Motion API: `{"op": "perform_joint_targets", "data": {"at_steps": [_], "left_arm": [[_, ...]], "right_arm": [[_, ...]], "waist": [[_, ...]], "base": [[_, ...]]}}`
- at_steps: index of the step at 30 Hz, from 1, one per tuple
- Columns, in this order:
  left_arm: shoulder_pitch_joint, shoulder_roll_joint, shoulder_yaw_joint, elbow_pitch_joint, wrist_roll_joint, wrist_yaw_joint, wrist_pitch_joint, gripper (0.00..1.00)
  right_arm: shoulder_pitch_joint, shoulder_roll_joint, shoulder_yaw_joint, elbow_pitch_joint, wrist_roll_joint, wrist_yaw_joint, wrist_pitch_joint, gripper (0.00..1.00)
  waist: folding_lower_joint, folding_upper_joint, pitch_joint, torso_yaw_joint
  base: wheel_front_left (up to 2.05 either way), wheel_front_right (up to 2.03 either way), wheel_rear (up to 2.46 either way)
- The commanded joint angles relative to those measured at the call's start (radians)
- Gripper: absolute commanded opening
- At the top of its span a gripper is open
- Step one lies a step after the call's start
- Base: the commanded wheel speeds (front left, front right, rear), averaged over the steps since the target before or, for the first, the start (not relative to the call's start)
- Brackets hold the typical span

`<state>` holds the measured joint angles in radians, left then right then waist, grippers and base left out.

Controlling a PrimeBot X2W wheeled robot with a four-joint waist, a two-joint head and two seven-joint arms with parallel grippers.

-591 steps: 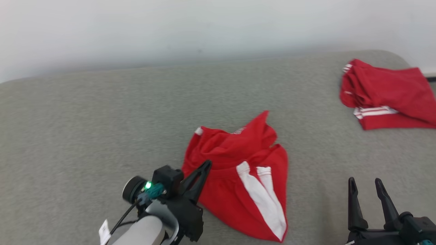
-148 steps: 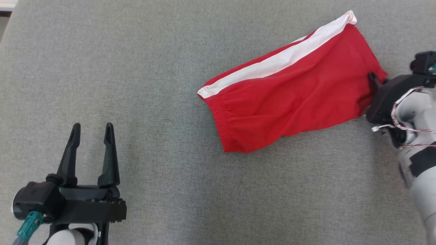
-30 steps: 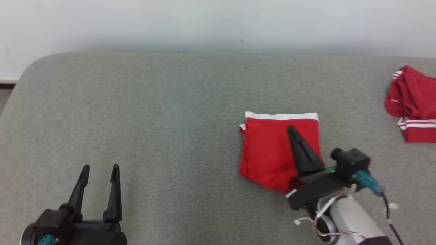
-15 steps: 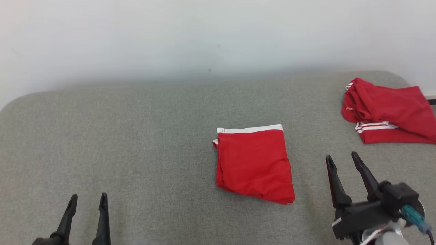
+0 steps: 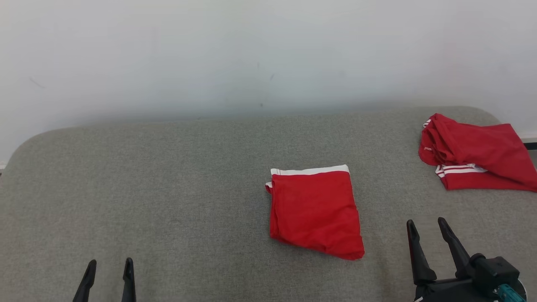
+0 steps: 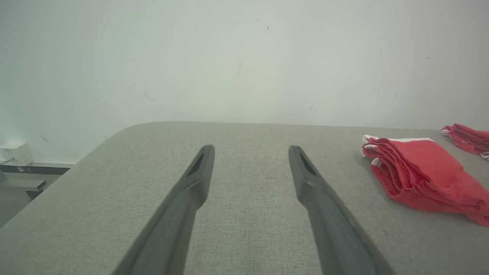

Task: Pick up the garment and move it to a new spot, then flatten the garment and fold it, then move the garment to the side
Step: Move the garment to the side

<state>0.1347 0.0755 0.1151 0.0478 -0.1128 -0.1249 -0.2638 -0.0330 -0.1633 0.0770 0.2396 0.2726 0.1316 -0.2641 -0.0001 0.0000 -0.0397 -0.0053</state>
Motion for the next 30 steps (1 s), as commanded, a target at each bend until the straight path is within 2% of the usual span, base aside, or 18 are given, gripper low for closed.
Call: {"op": "perform_joint_targets", "data": {"at_steps": [1, 22, 30], "left_arm": [[0.017, -0.001, -0.002, -0.001, 0.007, -0.003, 0.0, 1.0], [-0.004, 0.013, -0.022, 0.017, 0.003, -0.004, 0.0, 1.0], [-0.042, 0.008, -0.049, 0.024, 0.002, -0.004, 0.0, 1.0]], "right_arm": [[0.015, 0.004, -0.002, -0.001, -0.007, -0.002, 0.0, 1.0], [0.013, 0.005, 0.009, 0.017, -0.017, -0.002, 0.002, 1.0], [-0.093, -0.029, 0.051, 0.068, -0.015, -0.002, 0.056, 1.0]], "waist": [[0.0001, 0.0, -0.007, 0.013], [0.0001, 0.0, -0.004, 0.04], [0.0001, 0.0, 0.024, 0.077]], "base": [[0.0, 0.0, 0.0], [0.0, 0.0, 0.0], [0.0, 0.0, 0.0]]}}
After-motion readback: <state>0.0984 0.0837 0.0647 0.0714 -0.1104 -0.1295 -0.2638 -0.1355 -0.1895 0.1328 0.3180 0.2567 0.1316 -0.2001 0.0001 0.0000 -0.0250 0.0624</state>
